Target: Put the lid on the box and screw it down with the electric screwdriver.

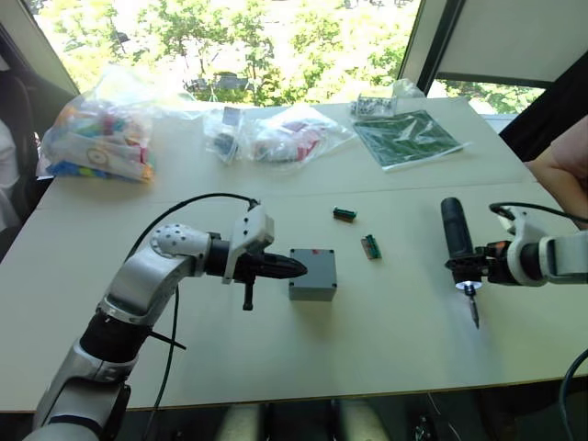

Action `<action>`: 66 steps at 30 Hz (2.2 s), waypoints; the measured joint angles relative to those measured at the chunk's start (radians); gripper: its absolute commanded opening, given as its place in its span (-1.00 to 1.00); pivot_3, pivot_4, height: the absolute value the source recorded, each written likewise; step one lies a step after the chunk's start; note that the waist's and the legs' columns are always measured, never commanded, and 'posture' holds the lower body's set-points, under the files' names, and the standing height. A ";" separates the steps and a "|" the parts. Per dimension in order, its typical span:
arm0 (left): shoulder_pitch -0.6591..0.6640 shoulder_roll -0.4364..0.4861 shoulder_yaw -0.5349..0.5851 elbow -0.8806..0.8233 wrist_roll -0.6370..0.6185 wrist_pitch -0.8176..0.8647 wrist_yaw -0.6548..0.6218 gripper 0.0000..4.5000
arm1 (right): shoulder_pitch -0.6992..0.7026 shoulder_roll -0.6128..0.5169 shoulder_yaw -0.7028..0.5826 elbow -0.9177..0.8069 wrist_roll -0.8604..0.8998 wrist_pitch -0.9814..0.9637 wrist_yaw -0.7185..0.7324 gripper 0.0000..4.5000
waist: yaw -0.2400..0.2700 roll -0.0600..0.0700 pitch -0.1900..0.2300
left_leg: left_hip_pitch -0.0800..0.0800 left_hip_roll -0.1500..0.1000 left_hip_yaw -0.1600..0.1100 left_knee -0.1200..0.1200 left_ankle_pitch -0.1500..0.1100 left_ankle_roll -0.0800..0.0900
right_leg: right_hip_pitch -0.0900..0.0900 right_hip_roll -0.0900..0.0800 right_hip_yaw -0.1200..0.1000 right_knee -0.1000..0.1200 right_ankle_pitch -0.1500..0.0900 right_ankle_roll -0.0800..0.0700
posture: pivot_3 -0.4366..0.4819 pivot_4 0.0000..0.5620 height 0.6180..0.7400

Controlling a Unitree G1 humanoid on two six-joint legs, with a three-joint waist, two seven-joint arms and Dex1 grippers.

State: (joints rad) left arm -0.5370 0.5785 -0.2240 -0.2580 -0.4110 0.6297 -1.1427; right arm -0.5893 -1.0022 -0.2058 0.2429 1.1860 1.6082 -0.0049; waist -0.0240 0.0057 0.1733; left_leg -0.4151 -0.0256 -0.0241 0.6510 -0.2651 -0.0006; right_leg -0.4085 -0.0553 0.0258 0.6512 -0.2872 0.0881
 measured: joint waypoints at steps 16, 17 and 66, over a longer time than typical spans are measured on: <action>0.001 0.045 0.045 0.077 -0.003 0.011 0.078 -1.00 | -0.063 0.032 0.032 0.034 0.097 -0.001 -0.175 0.99 | 0.011 -0.005 0.004 | 0.000 0.003 -0.002 0.003 0.000 0.000 | 0.002 0.007 0.000 0.000 0.000 0.000 | -0.05 -0.47 1.00; -0.011 0.054 0.047 0.105 0.003 0.006 0.075 -1.00 | -0.088 0.036 0.031 0.007 0.067 -0.005 -0.165 0.99 | 0.009 -0.004 0.005 | 0.000 0.003 -0.001 0.003 0.000 0.000 | 0.001 0.007 0.000 0.000 0.000 0.000 | -0.05 -0.47 1.00; -0.081 0.030 -0.102 0.399 0.289 -0.346 -0.037 -1.00 | 0.232 0.086 0.343 -0.870 -0.518 -0.595 0.628 0.99 | 0.012 -0.007 0.005 | -0.008 -0.001 -0.004 0.014 0.000 0.000 | -0.001 0.000 -0.003 0.000 0.005 0.005 | -0.05 -0.47 1.00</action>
State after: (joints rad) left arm -0.6182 0.6086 -0.3259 0.1413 -0.1217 0.2841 -1.1795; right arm -0.3574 -0.9163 0.1369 -0.6269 0.6681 1.0134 0.6227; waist -0.0117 -0.0011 0.1787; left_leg -0.4234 -0.0264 -0.0278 0.6651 -0.2650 -0.0009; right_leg -0.4093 -0.0558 0.0231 0.6516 -0.2823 0.0934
